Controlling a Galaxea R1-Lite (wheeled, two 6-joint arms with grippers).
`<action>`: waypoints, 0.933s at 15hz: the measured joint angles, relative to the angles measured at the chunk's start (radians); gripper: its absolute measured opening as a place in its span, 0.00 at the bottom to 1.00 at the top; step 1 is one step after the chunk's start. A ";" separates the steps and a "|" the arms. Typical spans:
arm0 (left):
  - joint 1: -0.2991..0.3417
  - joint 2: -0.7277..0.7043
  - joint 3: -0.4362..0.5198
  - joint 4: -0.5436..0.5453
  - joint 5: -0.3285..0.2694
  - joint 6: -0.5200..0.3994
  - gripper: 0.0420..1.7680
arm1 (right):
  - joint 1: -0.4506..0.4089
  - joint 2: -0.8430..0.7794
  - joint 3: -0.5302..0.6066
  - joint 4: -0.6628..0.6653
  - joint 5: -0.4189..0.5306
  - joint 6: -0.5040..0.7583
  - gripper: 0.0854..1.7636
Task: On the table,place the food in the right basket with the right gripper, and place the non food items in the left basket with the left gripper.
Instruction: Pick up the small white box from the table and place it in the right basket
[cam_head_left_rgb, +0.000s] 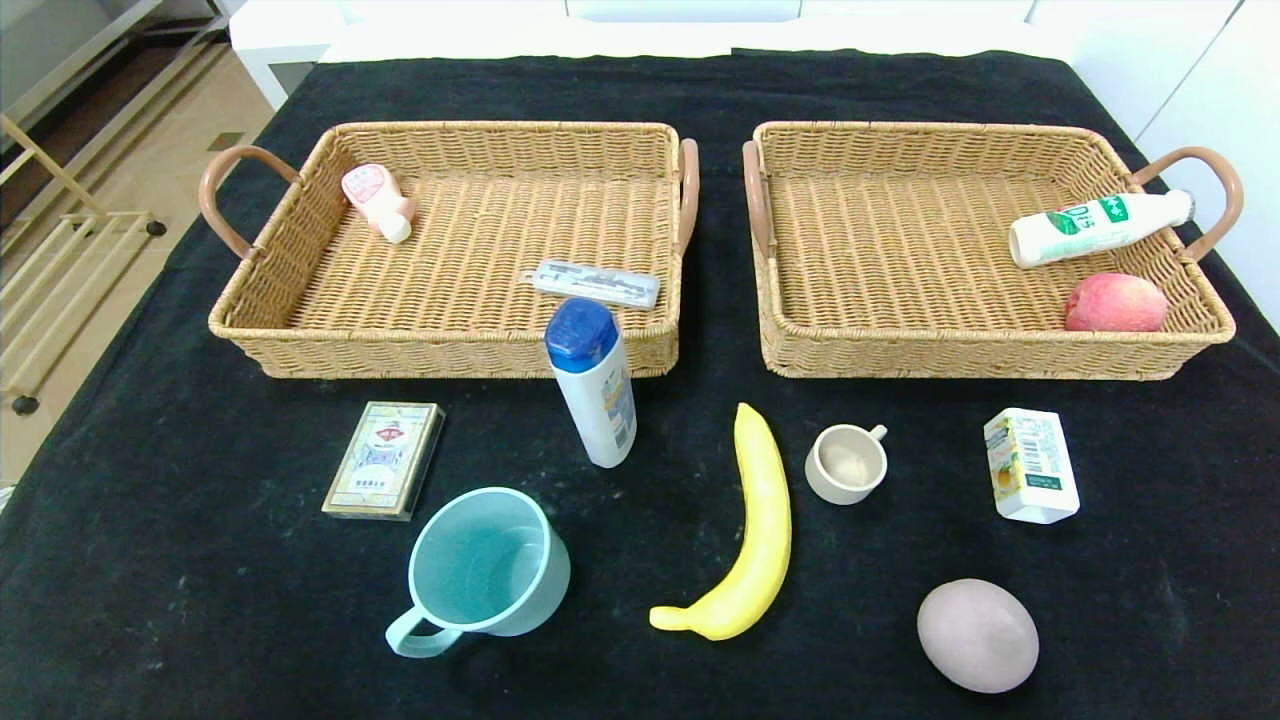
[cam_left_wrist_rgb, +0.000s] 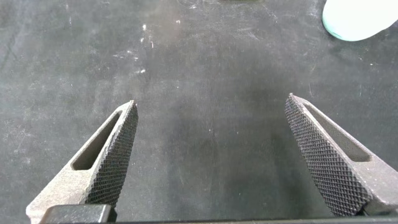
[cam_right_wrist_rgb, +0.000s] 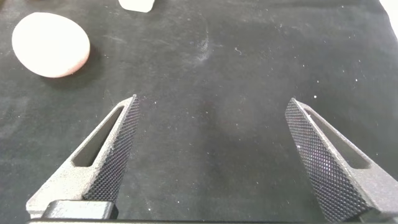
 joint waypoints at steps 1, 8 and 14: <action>0.000 0.000 0.000 0.000 0.000 0.000 0.97 | 0.000 0.000 0.000 0.000 0.000 0.000 0.97; 0.000 0.000 0.000 0.000 0.000 0.000 0.97 | 0.000 0.000 0.000 0.000 0.000 0.000 0.97; -0.171 0.221 -0.148 0.000 -0.012 0.005 0.97 | 0.105 0.248 -0.139 -0.041 0.009 -0.045 0.97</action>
